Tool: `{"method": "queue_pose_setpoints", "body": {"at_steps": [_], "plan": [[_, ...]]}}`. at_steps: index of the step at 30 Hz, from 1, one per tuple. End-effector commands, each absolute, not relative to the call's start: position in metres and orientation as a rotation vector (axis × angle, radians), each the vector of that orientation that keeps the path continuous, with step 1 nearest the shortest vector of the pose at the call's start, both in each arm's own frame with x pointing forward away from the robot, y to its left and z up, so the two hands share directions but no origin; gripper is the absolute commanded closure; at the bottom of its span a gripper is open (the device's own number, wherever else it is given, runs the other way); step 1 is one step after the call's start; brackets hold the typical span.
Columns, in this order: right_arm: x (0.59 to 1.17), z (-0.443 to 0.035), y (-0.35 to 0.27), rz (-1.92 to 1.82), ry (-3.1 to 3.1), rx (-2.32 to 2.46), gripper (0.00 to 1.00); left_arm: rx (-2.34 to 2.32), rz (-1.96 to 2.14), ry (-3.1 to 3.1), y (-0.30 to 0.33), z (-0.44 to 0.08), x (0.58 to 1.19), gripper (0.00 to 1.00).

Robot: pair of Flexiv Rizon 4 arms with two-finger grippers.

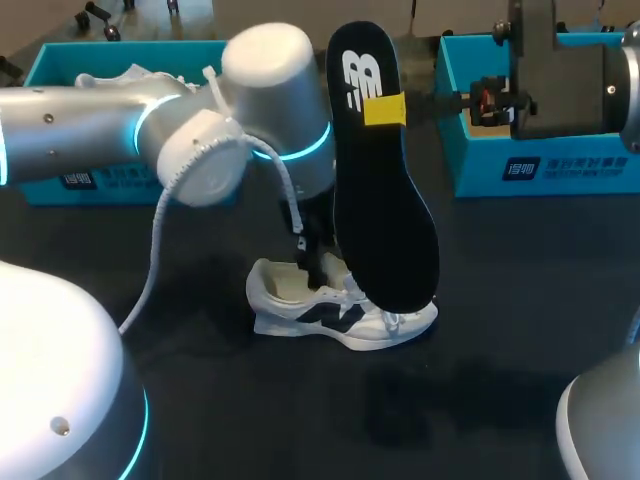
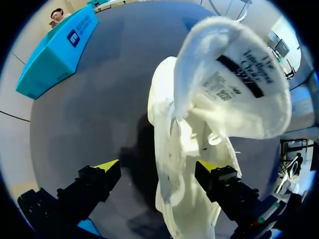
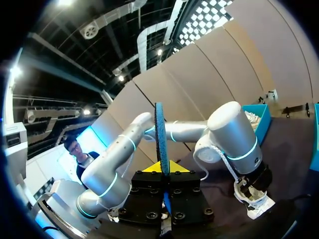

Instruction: Take the shoe out of the shoebox, open the shoe tongue, remove and reinsert the insole, then place the shoe into the shoebox

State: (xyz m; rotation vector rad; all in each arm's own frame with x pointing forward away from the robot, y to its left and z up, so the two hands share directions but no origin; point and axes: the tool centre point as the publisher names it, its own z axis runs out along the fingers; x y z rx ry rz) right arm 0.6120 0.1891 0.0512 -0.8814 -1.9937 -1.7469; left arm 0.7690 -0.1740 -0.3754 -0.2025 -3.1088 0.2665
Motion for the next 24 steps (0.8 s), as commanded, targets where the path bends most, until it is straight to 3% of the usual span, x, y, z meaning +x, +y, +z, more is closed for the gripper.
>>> {"method": "queue_pose_setpoints", "body": {"at_steps": [1, 3, 4, 7, 10, 13, 24], "plan": [[0.6135, 0.0505, 0.1928, -1.748, -1.992, -0.883, 1.00, -0.204, 0.271, -3.105, -0.1783, -0.3904, 0.7703, 0.00], [0.6135, 0.0505, 0.1928, -1.748, -1.992, -0.883, 1.00, -0.201, 0.274, -3.097, -0.1779, -0.3922, 0.7701, 0.08], [0.6135, 0.0505, 0.1928, -1.748, -1.992, -0.883, 1.00, -0.196, 0.275, -3.093, -0.1777, -0.3926, 0.7700, 0.17], [0.6135, 0.0505, 0.1928, -1.748, -1.992, -0.883, 1.00, -0.193, 0.280, -3.088, -0.1757, -0.3921, 0.7696, 0.57], [0.6135, 0.0505, 0.1928, -1.748, -1.992, -0.883, 1.00, -0.195, 0.286, -3.087, -0.1739, -0.3904, 0.7688, 0.75], [0.6135, 0.0505, 0.1928, -1.748, -1.992, -0.883, 1.00, -0.201, 0.284, -3.081, -0.1737, -0.3918, 0.7686, 1.00], [0.6135, 0.0505, 0.1928, -1.748, -1.992, -0.883, 1.00, -0.348, 0.277, -2.982, -0.1695, -0.3911, 0.7663, 1.00]]}}
